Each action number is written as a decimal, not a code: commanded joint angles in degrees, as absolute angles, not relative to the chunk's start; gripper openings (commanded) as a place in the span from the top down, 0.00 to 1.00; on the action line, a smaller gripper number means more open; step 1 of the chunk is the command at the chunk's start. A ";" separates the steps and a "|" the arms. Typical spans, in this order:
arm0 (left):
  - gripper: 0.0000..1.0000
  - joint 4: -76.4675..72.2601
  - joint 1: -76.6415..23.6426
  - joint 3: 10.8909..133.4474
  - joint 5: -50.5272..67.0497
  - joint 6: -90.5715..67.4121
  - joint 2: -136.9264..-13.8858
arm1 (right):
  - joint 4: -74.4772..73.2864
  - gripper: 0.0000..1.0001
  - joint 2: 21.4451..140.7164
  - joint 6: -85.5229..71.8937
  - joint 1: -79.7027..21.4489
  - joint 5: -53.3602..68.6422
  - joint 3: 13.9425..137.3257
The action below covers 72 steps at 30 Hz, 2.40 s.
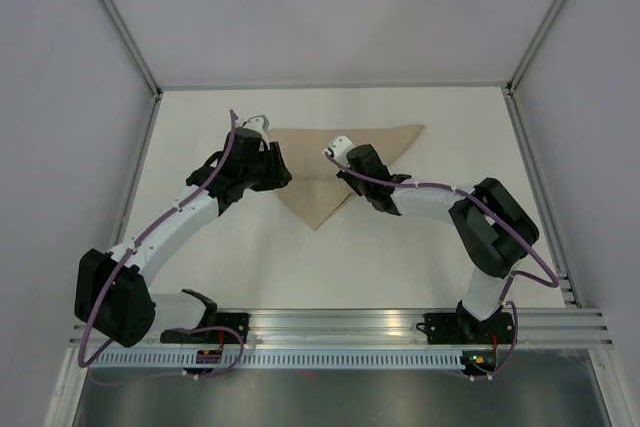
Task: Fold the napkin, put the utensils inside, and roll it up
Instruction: Fold the napkin
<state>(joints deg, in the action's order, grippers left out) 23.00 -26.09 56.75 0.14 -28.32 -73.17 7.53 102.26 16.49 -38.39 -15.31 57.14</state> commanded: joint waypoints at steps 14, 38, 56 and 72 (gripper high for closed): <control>0.51 14.07 -28.12 55.02 3.25 -31.46 -84.02 | 4.31 0.91 101.87 13.01 -36.04 -15.12 58.18; 0.52 10.20 -28.92 53.26 2.81 -31.82 -92.20 | -11.24 0.48 105.81 6.25 -18.12 1.30 74.86; 0.52 10.02 -28.92 54.49 4.48 -31.46 -93.08 | -17.58 0.40 126.37 -9.57 2.99 23.10 92.90; 0.52 11.07 -28.92 54.32 4.31 -31.02 -91.41 | -9.76 0.38 132.01 -22.14 5.62 33.05 94.40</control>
<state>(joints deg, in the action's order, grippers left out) 11.86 -28.73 53.30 3.46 -29.80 -93.34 -10.66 130.06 -18.26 5.41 31.22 93.56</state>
